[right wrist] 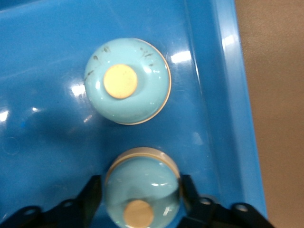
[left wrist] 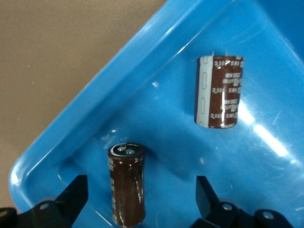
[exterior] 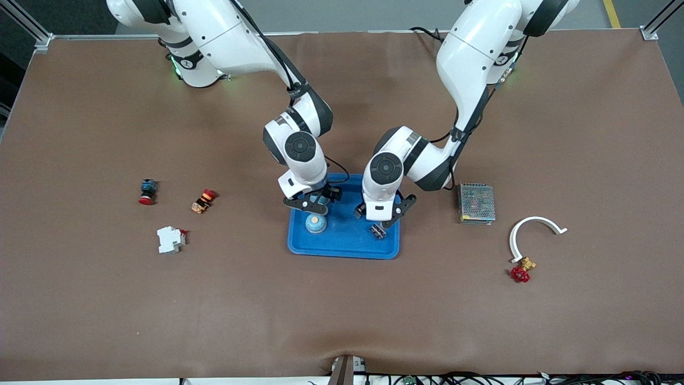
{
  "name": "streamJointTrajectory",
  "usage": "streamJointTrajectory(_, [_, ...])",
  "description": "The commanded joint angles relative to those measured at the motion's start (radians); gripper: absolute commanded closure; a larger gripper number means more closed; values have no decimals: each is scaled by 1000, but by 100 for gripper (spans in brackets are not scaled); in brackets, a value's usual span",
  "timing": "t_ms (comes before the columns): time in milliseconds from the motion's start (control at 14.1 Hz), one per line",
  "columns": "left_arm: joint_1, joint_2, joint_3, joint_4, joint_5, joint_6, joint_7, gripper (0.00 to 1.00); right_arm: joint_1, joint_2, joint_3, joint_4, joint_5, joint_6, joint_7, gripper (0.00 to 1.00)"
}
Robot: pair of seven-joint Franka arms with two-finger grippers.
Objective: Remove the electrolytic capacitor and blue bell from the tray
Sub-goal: 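Carry the bell with the right gripper while the left gripper carries the capacitor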
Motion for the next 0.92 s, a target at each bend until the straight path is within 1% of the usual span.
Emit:
streamJointTrajectory(0, [-8, 2, 4, -4, 19, 17, -14, 0, 17, 10, -14, 13, -4, -1, 18, 61])
streamJointTrajectory(71, [-8, 3, 4, -9, 19, 19, -14, 0, 17, 10, -14, 13, -4, -1, 18, 86])
streamJointTrajectory(142, [-8, 3, 4, -12, 21, 19, -14, 0, 15, 9, -12, 15, -4, -1, 18, 100])
streamJointTrajectory(425, [-10, 2, 4, -26, 41, 20, -20, 0, 2, -7, -12, 35, 0, -30, 7, 100])
streamJointTrajectory(496, [-14, 2, 4, -24, 42, 20, -37, 0, -1, -11, -12, 54, 2, -72, 4, 100])
streamJointTrajectory(567, [-15, 0, 4, -21, 42, 20, -48, 1, -3, -24, -17, 94, 0, -146, 2, 100])
streamJointTrajectory(638, [-15, -1, 4, -18, 42, 20, -48, 13, -15, -28, -17, 137, -1, -220, -1, 100])
streamJointTrajectory(709, [-15, -1, 4, -17, 42, 20, -48, 30, -33, -28, -17, 175, 0, -280, -7, 100])
streamJointTrajectory(851, [-15, -1, 4, -14, 42, 20, -48, 58, -56, -50, -17, 196, 0, -333, -83, 100])
